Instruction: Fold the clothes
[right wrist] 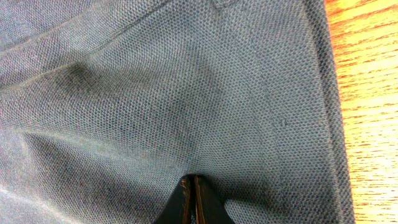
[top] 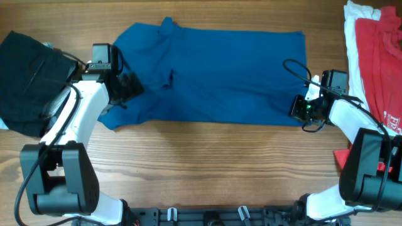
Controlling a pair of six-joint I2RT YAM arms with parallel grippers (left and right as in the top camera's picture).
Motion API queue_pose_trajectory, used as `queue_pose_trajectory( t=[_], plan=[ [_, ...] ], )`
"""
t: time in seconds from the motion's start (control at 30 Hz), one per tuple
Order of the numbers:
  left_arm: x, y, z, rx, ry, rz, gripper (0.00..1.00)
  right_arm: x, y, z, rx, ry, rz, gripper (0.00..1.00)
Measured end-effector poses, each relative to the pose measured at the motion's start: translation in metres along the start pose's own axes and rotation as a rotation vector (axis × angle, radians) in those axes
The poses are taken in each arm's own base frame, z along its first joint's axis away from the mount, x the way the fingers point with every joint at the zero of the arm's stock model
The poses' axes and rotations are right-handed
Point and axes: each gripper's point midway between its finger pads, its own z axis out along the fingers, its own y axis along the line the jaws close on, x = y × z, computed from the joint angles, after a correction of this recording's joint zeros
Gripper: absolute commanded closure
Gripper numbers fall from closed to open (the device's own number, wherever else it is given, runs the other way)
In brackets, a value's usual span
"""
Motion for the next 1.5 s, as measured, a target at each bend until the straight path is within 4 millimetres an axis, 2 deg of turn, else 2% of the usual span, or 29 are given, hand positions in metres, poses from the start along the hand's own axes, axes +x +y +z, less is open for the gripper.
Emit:
queue_pose_trajectory(
  t=[0.03, 0.1, 0.13, 0.17, 0.2, 0.3, 0.4, 0.47, 0.53, 0.63, 0.7, 0.73, 0.8, 0.87, 0.97, 1.0, 1.03, 1.07, 1.13, 1.3, 1.37, 1.4, 1.43, 1.47, 1.5],
  plan=[
    [0.009, 0.011, 0.0, -0.043, 0.039, -0.003, 0.0, 0.0, 0.0, 0.0, 0.0, 0.0, 0.0, 0.96],
    [0.014, 0.03, 0.0, -0.099, 0.071, -0.023, 0.03, 0.0, 0.0, 0.0, 0.0, 0.0, 0.0, 0.96],
    [0.014, 0.035, 0.0, -0.11, 0.076, -0.034, 0.13, 0.0, 0.0, 0.0, 0.0, 0.001, 0.001, 0.96],
    [0.012, 0.042, 0.0, -0.12, 0.079, -0.052, 0.34, 0.001, 0.0, 0.0, 0.0, 0.003, 0.001, 0.96],
    [0.01, 0.048, 0.001, -0.122, 0.075, -0.067, 0.44, 0.001, 0.0, 0.0, 0.001, 0.005, 0.001, 0.96],
    [0.011, 0.055, 0.017, -0.102, 0.064, -0.102, 0.46, 0.002, 0.0, 0.0, 0.001, 0.01, 0.003, 0.96],
    [0.028, 0.056, 0.043, -0.081, 0.083, -0.103, 0.47, 0.005, 0.0, -0.001, -0.001, 0.023, 0.006, 0.96],
    [0.034, 0.059, 0.05, -0.088, 0.095, -0.101, 0.49, 0.007, 0.0, -0.001, -0.002, 0.03, 0.008, 0.96],
    [0.035, 0.064, 0.051, -0.116, 0.089, -0.1, 0.49, 0.007, 0.0, -0.001, -0.002, 0.032, 0.008, 0.96],
    [0.036, 0.095, 0.05, -0.185, 0.093, -0.19, 0.51, 0.011, -0.002, -0.001, 0.012, 0.047, 0.021, 0.96],
    [0.036, 0.134, 0.047, -0.234, 0.11, -0.317, 0.5, 0.012, -0.003, -0.002, 0.034, 0.055, 0.031, 0.96],
    [0.038, 0.143, 0.046, -0.239, 0.122, -0.351, 0.5, 0.012, -0.003, -0.002, 0.038, 0.056, 0.037, 0.96],
    [0.043, 0.149, 0.045, -0.239, 0.149, -0.379, 0.49, 0.016, -0.004, -0.003, 0.045, 0.075, 0.05, 0.96],
    [0.058, 0.153, 0.04, -0.25, 0.216, -0.395, 0.49, 0.026, -0.008, -0.006, 0.068, 0.118, 0.097, 0.96],
    [0.079, 0.155, 0.033, -0.27, 0.307, -0.4, 0.5, 0.051, -0.016, -0.013, 0.134, 0.215, 0.191, 0.96],
    [0.086, 0.156, 0.031, -0.277, 0.337, -0.402, 0.56, 0.061, -0.02, -0.017, 0.17, 0.253, 0.235, 0.96],
    [0.093, 0.156, 0.029, -0.284, 0.365, -0.401, 0.7, 0.069, -0.025, -0.02, 0.204, 0.281, 0.273, 0.96],
    [0.099, 0.157, 0.026, -0.289, 0.389, -0.398, 0.71, 0.078, -0.031, -0.025, 0.253, 0.306, 0.318, 0.96],
    [0.114, 0.158, 0.023, -0.303, 0.446, -0.394, 0.68, 0.09, -0.04, -0.032, 0.333, 0.331, 0.387, 0.96],
    [0.116, 0.159, 0.022, -0.306, 0.45, -0.39, 0.68, 0.115, -0.058, -0.051, 0.457, 0.31, 0.443, 0.96],
    [0.119, 0.159, 0.019, -0.303, 0.442, -0.39, 0.64, 0.105, -0.059, -0.062, 0.46, 0.228, 0.437, 0.93],
    [0.118, 0.158, 0.015, -0.296, 0.424, -0.386, 0.56, 0.096, -0.057, -0.067, 0.444, 0.173, 0.429, 0.89],
    [0.113, 0.154, 0.009, -0.274, 0.386, -0.371, 0.38, 0.083, -0.054, -0.073, 0.421, 0.098, 0.413, 0.73],
    [0.104, 0.146, 0.0, -0.237, 0.333, -0.344, 0.16, 0.073, -0.052, -0.079, 0.404, 0.044, 0.398, 0.43],
    [0.095, 0.135, -0.012, -0.186, 0.267, -0.303, 0.07, 0.063, -0.049, -0.084, 0.387, -0.01, 0.385, 0.42]
  ],
)
